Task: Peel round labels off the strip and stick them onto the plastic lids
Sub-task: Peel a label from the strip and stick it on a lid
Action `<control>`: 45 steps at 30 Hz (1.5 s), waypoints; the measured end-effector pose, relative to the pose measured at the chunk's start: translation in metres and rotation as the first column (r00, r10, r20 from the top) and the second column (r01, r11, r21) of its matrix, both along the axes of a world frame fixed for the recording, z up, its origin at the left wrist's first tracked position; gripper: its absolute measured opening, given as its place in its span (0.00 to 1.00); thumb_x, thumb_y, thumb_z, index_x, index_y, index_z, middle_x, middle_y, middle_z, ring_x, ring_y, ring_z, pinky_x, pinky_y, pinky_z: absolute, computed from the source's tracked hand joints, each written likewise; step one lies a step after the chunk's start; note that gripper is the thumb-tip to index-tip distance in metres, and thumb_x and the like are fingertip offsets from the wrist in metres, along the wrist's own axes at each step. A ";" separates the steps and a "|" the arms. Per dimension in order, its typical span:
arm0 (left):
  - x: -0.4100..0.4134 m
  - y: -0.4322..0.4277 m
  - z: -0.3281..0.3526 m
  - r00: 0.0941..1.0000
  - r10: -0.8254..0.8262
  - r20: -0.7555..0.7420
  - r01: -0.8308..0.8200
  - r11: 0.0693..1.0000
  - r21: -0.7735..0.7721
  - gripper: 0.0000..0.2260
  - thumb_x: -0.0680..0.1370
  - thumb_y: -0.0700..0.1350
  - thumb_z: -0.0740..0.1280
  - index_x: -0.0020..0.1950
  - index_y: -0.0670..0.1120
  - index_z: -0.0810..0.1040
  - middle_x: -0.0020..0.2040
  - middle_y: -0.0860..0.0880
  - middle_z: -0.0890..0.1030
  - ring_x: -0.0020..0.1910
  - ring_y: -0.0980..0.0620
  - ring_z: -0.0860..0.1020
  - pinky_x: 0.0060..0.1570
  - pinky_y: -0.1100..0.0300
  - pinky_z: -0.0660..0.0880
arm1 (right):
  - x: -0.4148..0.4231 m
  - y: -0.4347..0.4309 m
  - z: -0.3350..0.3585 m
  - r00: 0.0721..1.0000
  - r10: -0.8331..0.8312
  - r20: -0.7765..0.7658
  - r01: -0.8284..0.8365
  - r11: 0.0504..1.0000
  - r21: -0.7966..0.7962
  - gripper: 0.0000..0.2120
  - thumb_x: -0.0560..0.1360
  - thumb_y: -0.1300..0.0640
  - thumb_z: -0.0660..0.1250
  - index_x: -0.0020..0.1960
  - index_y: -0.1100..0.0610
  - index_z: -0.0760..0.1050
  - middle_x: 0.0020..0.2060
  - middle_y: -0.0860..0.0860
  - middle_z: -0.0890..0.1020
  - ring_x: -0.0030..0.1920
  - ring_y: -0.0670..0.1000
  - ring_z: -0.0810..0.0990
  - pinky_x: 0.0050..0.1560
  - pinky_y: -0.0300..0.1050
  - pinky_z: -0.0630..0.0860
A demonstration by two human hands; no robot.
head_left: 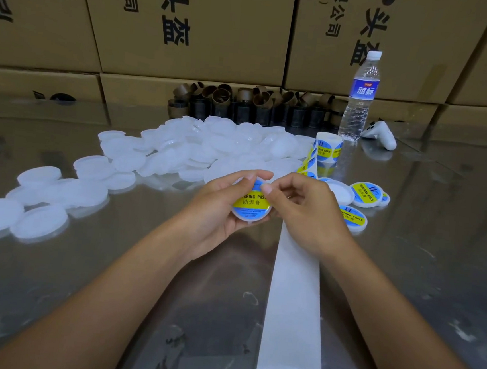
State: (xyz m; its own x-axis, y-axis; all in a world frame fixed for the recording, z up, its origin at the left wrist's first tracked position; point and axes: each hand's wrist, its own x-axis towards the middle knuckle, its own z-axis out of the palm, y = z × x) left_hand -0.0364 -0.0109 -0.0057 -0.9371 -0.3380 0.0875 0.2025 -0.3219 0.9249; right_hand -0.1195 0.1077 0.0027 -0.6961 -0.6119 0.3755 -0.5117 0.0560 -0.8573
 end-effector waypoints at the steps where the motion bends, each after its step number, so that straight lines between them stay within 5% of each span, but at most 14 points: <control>1: 0.000 0.000 0.000 1.000 0.012 0.002 -0.012 1.000 -0.023 0.11 0.74 0.49 0.64 0.49 0.46 0.83 0.49 0.45 0.84 0.47 0.49 0.83 0.42 0.59 0.80 | 0.000 0.000 0.000 1.000 0.009 -0.001 -0.009 1.000 0.002 0.06 0.75 0.54 0.69 0.39 0.53 0.77 0.37 0.55 0.82 0.41 0.59 0.80 0.48 0.57 0.78; 10: -0.001 0.000 0.000 0.998 0.061 -0.021 -0.060 0.998 0.017 0.11 0.74 0.49 0.65 0.51 0.47 0.82 0.49 0.45 0.81 0.48 0.49 0.82 0.42 0.60 0.80 | 0.001 0.000 -0.001 0.998 0.053 0.029 -0.053 0.998 0.028 0.07 0.73 0.55 0.70 0.39 0.55 0.76 0.37 0.57 0.82 0.37 0.51 0.77 0.45 0.52 0.77; 15: 0.000 -0.003 0.000 0.999 0.045 -0.012 -0.046 0.998 -0.043 0.10 0.77 0.42 0.64 0.56 0.42 0.79 0.46 0.48 0.85 0.45 0.55 0.83 0.42 0.66 0.78 | -0.005 0.000 0.001 0.996 -0.031 0.088 0.037 0.997 -0.074 0.06 0.75 0.55 0.68 0.40 0.54 0.74 0.30 0.50 0.79 0.31 0.44 0.76 0.43 0.47 0.75; 19: 0.000 -0.003 -0.002 0.996 0.092 -0.021 -0.093 0.994 -0.052 0.07 0.78 0.39 0.64 0.54 0.40 0.79 0.43 0.48 0.85 0.42 0.54 0.84 0.40 0.67 0.78 | -0.004 0.001 0.001 0.995 0.004 0.099 0.002 0.998 -0.068 0.06 0.73 0.54 0.70 0.45 0.52 0.73 0.28 0.46 0.79 0.31 0.46 0.75 0.35 0.35 0.70; 28: -0.002 -0.004 -0.003 0.990 0.143 -0.018 -0.144 0.987 -0.077 0.12 0.72 0.41 0.69 0.54 0.42 0.79 0.43 0.47 0.84 0.40 0.55 0.82 0.41 0.65 0.78 | -0.002 0.000 0.000 0.995 0.039 0.089 -0.033 0.997 -0.073 0.11 0.73 0.59 0.71 0.50 0.50 0.71 0.32 0.48 0.78 0.35 0.49 0.75 0.44 0.45 0.73; 37: -0.003 -0.003 -0.005 0.983 0.180 -0.046 -0.184 0.977 -0.110 0.08 0.75 0.34 0.67 0.51 0.44 0.79 0.39 0.49 0.85 0.37 0.56 0.82 0.41 0.66 0.79 | -0.004 -0.001 0.001 0.993 0.034 0.109 -0.026 0.996 -0.081 0.06 0.79 0.59 0.62 0.45 0.49 0.72 0.32 0.47 0.81 0.27 0.40 0.76 0.33 0.28 0.70; 45: -0.003 -0.004 -0.006 0.981 0.185 -0.052 -0.190 0.975 -0.112 0.08 0.75 0.35 0.67 0.53 0.44 0.79 0.40 0.49 0.85 0.39 0.56 0.82 0.41 0.67 0.78 | -0.003 0.000 0.000 0.992 0.071 0.106 -0.060 0.992 -0.111 0.11 0.73 0.60 0.70 0.47 0.46 0.71 0.31 0.46 0.80 0.33 0.46 0.76 0.40 0.36 0.73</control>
